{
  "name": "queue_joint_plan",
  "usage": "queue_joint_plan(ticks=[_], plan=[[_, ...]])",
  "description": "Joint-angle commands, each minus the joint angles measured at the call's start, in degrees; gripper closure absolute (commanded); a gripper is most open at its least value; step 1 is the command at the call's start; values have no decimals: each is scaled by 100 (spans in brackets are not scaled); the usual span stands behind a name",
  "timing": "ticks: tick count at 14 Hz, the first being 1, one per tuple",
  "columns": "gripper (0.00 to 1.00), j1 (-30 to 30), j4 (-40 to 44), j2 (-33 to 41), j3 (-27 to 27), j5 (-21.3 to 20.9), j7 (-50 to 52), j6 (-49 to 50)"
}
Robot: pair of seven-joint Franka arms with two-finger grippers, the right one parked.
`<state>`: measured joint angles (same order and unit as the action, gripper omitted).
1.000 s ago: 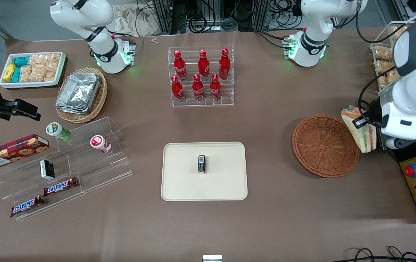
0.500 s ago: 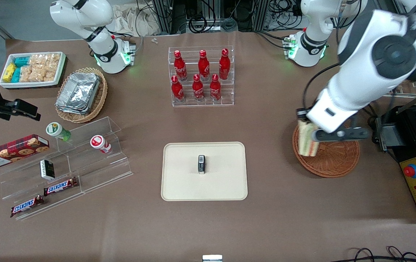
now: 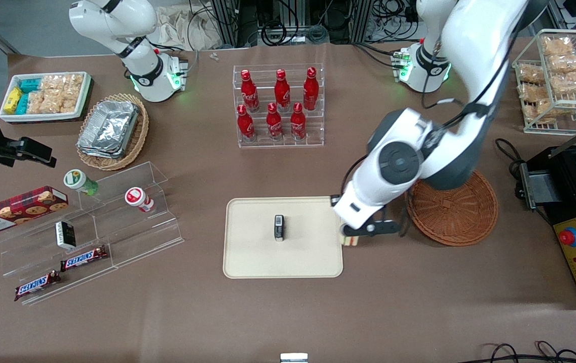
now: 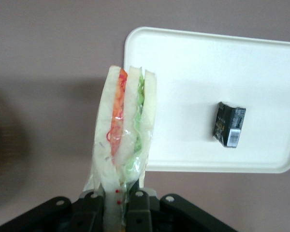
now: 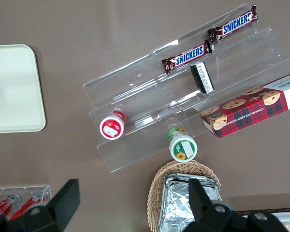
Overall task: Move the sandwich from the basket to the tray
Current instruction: 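Carry the sandwich over the cream tray beside the dark box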
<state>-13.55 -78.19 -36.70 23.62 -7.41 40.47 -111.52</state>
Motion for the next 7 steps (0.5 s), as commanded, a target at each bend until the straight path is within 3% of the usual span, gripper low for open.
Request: queue_joint_plan(ticks=[1, 4, 7], plan=[[100, -121, 348, -477, 11, -260, 311, -246], [100, -200, 348, -828, 2, -296, 540, -852], [100, -306, 374, -1119, -6, -673, 803, -1161]])
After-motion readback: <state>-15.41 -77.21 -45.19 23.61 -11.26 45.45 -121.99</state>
